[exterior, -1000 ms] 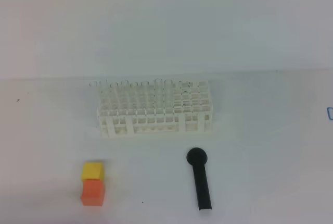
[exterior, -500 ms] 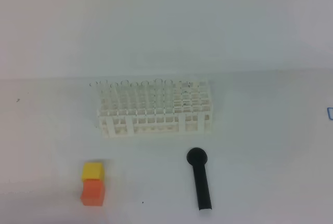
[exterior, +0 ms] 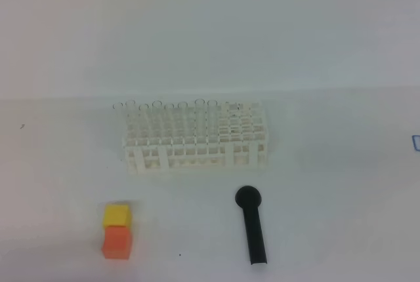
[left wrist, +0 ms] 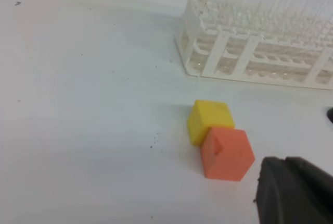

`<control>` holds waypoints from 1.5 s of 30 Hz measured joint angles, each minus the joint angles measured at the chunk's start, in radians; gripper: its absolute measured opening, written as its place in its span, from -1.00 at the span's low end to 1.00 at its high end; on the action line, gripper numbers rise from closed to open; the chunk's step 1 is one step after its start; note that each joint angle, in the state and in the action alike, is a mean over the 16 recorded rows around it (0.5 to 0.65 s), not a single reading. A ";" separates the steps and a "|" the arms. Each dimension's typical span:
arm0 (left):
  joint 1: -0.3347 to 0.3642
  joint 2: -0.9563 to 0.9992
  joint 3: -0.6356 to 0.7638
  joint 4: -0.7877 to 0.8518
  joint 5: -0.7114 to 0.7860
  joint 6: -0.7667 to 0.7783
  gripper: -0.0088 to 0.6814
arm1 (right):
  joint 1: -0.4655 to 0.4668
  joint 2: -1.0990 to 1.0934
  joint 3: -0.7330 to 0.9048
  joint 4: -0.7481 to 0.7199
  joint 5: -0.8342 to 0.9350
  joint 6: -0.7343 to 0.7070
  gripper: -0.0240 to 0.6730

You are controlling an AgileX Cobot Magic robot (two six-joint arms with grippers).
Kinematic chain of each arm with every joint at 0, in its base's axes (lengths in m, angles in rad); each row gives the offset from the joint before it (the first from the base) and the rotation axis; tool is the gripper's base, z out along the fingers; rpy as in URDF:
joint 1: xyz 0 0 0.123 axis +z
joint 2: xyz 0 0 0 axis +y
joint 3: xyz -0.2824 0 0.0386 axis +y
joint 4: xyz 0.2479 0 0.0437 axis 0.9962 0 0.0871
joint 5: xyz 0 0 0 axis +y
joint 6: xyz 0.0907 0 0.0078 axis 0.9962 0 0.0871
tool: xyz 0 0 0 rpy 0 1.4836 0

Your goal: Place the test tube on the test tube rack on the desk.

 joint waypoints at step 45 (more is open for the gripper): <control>0.000 0.001 0.000 0.000 -0.008 0.001 -0.98 | -0.104 -0.461 0.432 -0.842 0.482 1.104 -0.94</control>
